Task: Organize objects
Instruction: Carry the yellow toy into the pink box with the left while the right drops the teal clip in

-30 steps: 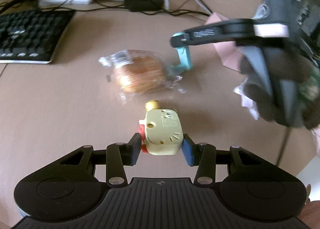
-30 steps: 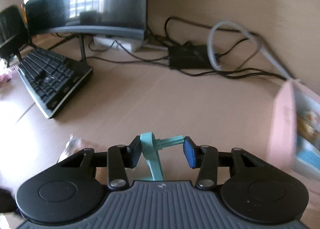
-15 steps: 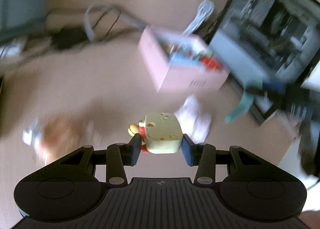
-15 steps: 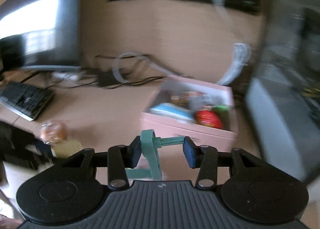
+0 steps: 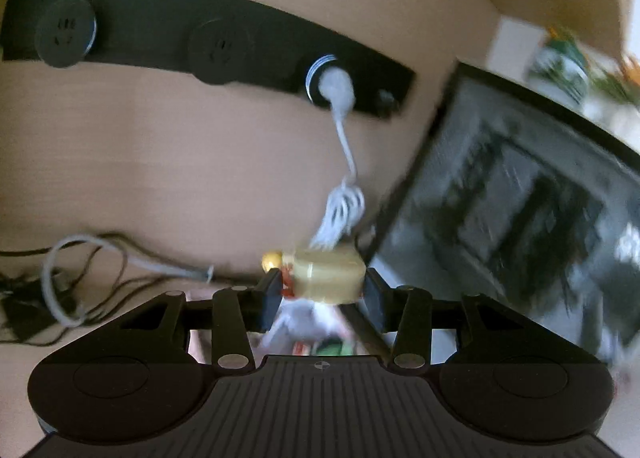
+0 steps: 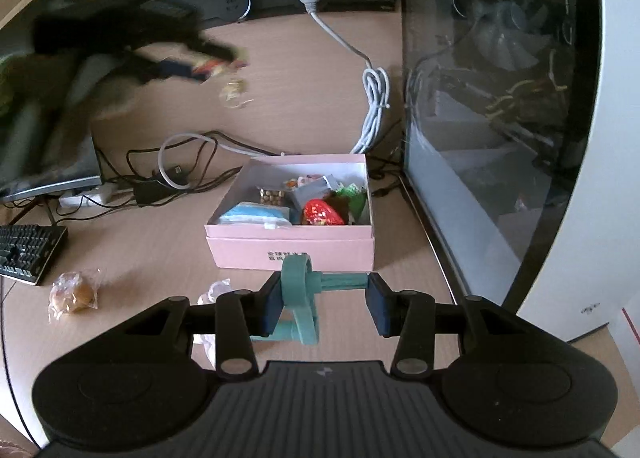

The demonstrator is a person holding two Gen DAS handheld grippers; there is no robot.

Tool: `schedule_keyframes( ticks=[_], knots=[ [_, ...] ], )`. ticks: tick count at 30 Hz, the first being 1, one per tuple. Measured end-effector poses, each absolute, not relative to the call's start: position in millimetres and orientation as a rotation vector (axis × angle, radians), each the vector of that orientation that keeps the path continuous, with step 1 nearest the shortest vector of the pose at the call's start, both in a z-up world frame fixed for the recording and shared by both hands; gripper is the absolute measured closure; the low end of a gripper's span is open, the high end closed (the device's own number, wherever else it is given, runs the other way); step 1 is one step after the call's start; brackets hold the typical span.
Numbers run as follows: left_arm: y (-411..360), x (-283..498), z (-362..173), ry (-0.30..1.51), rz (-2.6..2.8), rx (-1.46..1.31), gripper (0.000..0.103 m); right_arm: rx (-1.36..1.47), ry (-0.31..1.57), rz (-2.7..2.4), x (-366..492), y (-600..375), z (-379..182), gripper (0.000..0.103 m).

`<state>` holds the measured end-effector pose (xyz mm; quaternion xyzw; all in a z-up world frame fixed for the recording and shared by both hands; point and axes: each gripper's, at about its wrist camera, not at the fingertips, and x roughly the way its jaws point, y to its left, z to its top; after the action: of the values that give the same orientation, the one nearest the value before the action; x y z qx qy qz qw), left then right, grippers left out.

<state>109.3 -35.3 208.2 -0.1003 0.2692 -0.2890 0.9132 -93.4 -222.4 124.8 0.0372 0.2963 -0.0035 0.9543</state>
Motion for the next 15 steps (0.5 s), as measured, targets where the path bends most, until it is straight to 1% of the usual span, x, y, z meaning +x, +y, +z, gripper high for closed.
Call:
schedule_keyframes(
  ticks=[2,6,8,11,14,15],
  knots=[
    [-52,124,195,0.565,-0.562,-0.172,0.055,0.081,0.607,-0.013,-94,-227,123,0.059],
    [-68,130,162,0.658,-0.532,-0.109,0.056,0.097,0.616,-0.025,-94,-237,122,0.059],
    [-54,120,148,0.667,-0.503,-0.165,0.058,0.094,0.616,-0.024,-91,-241,121,0.059],
    [-25,96,125,0.726,-0.484,-0.246,0.059,0.101,0.618,-0.008,-81,-246,121,0.059],
    [3,59,104,0.804,-0.473,-0.255,0.059,0.109,0.616,0.024,-64,-248,124,0.059],
    [10,44,97,0.829,-0.465,-0.249,0.061,0.113,0.614,0.042,-55,-247,127,0.059]
  ],
)
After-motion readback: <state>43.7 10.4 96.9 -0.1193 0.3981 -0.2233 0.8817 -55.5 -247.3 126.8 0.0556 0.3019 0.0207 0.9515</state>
